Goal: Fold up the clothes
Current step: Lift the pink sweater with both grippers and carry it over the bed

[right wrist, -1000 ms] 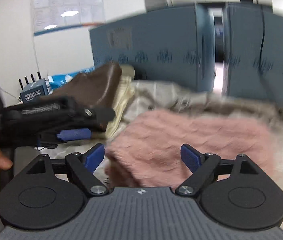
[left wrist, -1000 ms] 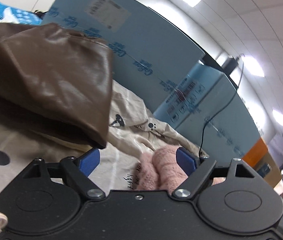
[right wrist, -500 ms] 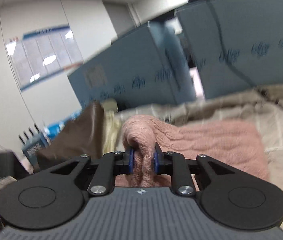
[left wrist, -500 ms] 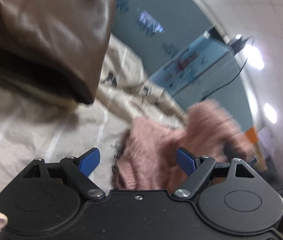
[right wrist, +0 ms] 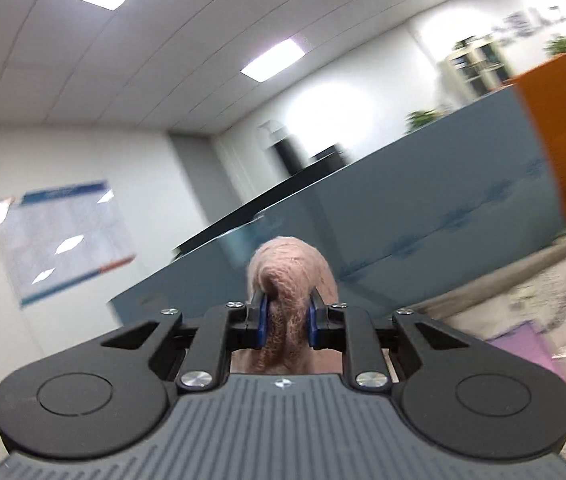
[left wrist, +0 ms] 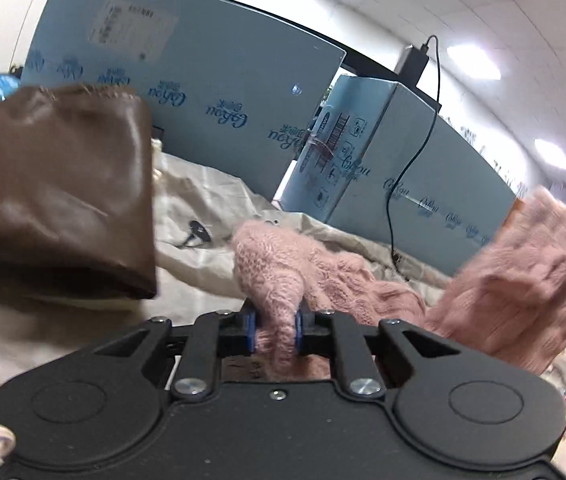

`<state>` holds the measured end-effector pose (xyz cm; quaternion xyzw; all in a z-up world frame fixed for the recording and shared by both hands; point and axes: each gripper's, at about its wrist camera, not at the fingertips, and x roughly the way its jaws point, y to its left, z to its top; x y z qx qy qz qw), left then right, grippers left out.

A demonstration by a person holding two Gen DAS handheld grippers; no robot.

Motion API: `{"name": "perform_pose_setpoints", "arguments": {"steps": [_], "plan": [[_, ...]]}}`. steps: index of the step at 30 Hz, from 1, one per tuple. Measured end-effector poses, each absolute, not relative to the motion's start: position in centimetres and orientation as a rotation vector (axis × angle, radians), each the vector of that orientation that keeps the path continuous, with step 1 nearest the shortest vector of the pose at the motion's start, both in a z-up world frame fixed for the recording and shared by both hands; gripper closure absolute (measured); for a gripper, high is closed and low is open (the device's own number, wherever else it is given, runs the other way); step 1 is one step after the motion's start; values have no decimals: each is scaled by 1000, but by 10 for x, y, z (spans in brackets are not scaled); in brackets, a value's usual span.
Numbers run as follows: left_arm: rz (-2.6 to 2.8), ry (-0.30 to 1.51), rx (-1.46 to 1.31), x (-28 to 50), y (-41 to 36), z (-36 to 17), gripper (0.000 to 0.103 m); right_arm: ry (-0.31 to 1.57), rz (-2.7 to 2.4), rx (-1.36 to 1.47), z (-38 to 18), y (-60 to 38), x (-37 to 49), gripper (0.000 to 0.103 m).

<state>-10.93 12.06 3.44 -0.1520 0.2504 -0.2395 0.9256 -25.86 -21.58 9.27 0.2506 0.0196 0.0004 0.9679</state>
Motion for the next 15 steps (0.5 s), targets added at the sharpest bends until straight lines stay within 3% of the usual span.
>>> {"name": "perform_pose_setpoints", "arguments": {"steps": [7,11,13,14,15], "plan": [[-487,646,-223,-110,122,8,85,284,-176,566,36,-263,-280,87],[-461,636,-169,-109,117,11,75,401,-215,488,13,-268,-284,80],[-433,595,-111,-112,111,18,63,392,-261,382,19,-262,-288,57],[-420,572,-81,-114,108,22,51,374,-282,318,23,-257,-290,39],[-409,541,-50,-117,106,26,43,343,-302,244,27,-251,-294,28]]}}
